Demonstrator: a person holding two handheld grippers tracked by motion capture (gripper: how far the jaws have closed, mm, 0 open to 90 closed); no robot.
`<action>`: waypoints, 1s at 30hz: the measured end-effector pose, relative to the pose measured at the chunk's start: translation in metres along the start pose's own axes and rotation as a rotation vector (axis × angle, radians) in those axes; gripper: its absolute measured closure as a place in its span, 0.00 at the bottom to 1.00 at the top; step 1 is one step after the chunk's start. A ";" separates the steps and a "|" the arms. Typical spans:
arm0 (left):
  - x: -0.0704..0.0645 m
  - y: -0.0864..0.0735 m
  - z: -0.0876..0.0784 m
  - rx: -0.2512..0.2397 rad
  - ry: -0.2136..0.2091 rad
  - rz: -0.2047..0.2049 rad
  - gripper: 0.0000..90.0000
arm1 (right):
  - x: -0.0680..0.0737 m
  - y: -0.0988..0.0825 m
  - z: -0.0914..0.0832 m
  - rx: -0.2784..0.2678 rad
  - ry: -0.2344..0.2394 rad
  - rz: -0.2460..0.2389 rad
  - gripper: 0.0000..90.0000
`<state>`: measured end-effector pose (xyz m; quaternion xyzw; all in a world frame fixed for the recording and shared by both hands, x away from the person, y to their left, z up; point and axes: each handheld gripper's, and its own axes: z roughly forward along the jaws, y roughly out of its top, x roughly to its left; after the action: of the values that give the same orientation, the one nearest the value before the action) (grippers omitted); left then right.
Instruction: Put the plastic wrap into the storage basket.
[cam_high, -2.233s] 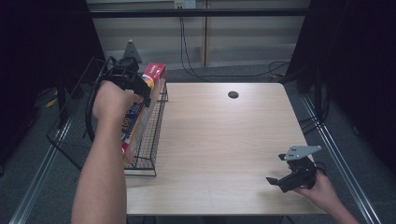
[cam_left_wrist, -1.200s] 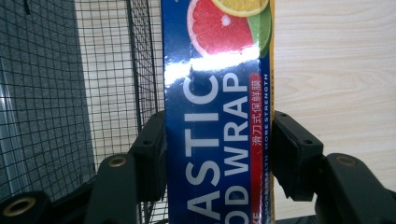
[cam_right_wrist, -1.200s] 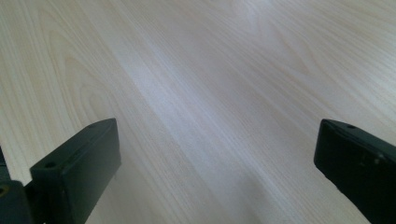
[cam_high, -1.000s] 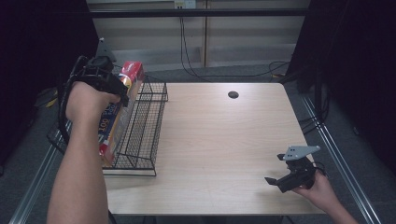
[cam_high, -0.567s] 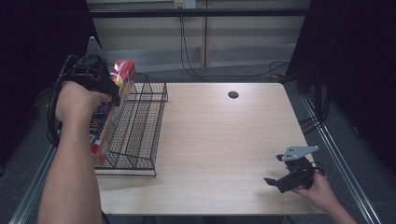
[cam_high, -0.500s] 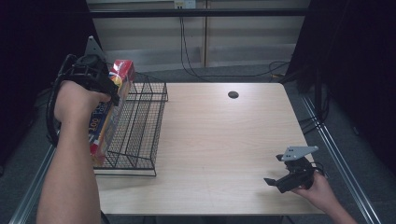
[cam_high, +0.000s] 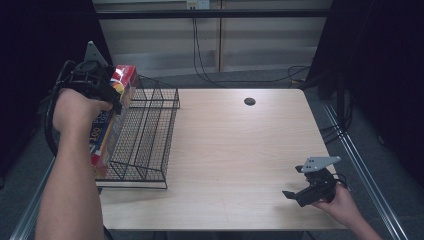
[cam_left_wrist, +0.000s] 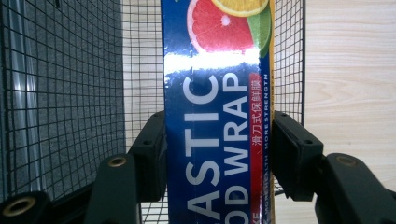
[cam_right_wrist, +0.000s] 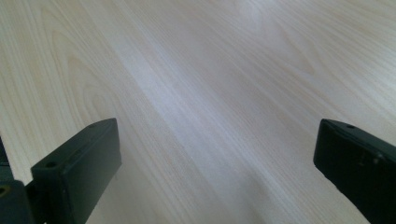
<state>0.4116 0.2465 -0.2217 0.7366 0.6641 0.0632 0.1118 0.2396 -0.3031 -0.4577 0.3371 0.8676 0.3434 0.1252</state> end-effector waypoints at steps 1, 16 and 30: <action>0.001 0.000 0.001 -0.001 0.000 0.002 0.50 | 0.000 0.000 0.000 0.000 0.000 0.000 0.01; 0.009 0.003 0.010 0.006 -0.001 0.001 0.50 | 0.001 0.000 0.001 0.006 0.008 0.004 0.01; 0.024 0.007 0.020 0.017 0.006 -0.013 0.50 | 0.001 0.000 0.003 0.010 0.010 0.005 0.01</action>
<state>0.4256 0.2679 -0.2406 0.7329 0.6697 0.0590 0.1042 0.2406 -0.3005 -0.4598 0.3381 0.8692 0.3409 0.1183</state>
